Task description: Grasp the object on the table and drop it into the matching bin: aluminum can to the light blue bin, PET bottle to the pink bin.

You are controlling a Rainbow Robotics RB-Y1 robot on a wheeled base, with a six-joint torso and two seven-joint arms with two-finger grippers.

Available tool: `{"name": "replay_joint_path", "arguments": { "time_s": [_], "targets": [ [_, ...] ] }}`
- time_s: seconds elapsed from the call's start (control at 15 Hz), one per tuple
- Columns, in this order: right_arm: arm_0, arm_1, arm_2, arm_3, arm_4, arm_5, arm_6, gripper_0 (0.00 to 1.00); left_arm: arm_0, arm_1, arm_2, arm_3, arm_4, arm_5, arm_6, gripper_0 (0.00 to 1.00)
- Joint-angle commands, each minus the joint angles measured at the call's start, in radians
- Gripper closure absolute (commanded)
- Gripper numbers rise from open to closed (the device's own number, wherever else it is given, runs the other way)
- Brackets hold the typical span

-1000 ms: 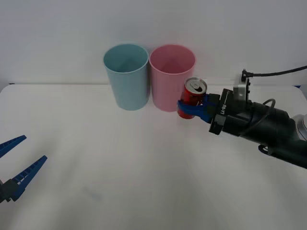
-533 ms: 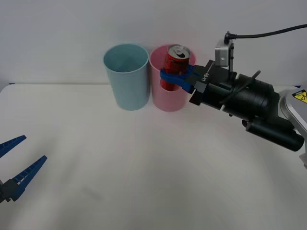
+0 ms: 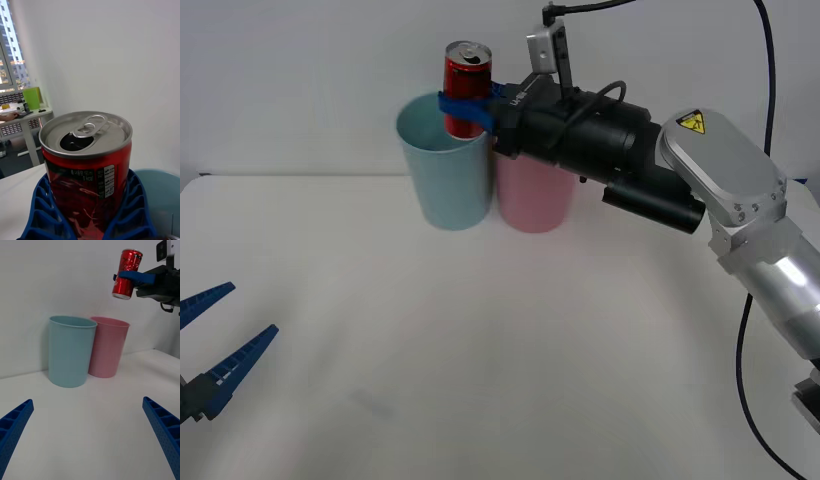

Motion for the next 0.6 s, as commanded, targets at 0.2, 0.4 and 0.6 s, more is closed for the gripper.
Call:
{"name": "replay_joint_path", "arguments": {
  "time_s": [0.2,0.4,0.6],
  "targets": [
    [-0.166,0.111,0.049,0.227,0.015,0.087,0.035,1.00,0.000,0.000,0.000,0.000,0.000,0.000,0.000,0.00],
    [-0.249,0.179,0.068,0.360,0.024,0.173,0.060,1.00,0.000,0.000,0.000,0.000,0.000,0.000,0.000,0.00],
    [-0.327,0.237,0.085,0.497,0.024,0.273,0.094,1.00,0.000,0.000,0.000,0.000,0.000,0.000,0.000,0.00]
  ]
}}
